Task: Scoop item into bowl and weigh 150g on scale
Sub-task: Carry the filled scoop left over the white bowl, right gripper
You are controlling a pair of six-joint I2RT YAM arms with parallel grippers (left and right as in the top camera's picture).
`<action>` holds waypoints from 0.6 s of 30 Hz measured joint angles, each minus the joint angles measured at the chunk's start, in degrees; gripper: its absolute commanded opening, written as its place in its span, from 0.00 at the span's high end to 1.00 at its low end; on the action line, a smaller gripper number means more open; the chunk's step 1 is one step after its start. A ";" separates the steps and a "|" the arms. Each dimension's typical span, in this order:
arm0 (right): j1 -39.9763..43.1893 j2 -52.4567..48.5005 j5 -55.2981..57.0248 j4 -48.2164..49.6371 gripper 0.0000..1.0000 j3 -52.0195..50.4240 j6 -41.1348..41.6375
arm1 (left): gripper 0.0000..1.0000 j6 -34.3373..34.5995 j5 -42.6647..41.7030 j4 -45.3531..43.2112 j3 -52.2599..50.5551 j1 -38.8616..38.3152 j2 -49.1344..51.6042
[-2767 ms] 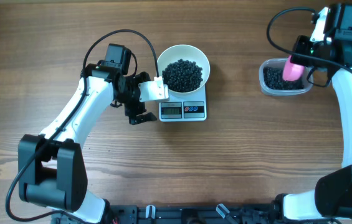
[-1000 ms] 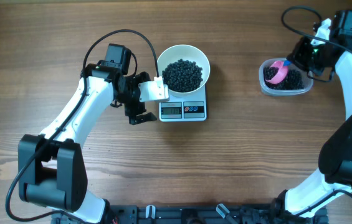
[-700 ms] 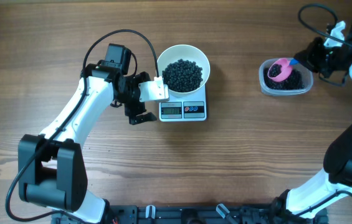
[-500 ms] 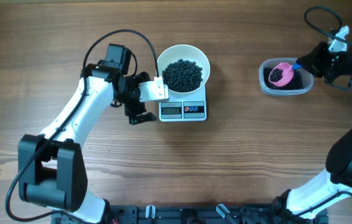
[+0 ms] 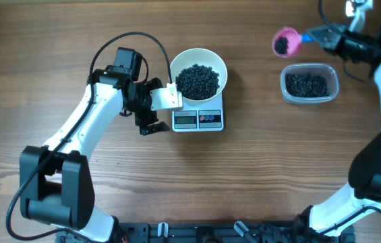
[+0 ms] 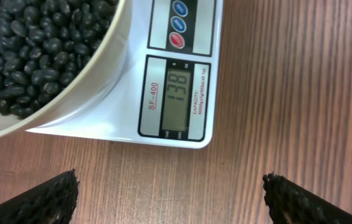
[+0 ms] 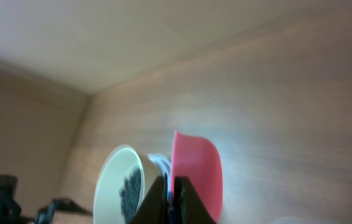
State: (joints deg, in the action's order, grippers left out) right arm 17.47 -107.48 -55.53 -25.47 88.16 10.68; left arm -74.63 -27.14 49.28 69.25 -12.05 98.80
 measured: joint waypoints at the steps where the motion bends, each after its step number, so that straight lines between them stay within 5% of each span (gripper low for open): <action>1: -2.12 0.00 -0.22 4.11 0.96 0.00 1.86 | 0.00 0.00 -0.02 -0.07 0.00 0.00 0.00; 8: -15.39 0.00 0.15 11.41 0.96 0.02 5.92 | 0.00 0.00 0.00 -0.07 0.00 0.00 0.00; 18: -28.70 -0.07 12.41 7.52 0.96 0.02 -1.05 | 0.00 0.00 0.00 -0.04 0.00 0.00 0.00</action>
State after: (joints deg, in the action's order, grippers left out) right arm -11.22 -107.55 -43.11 -17.96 88.18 9.63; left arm -74.63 -27.14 49.23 69.25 -12.05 98.80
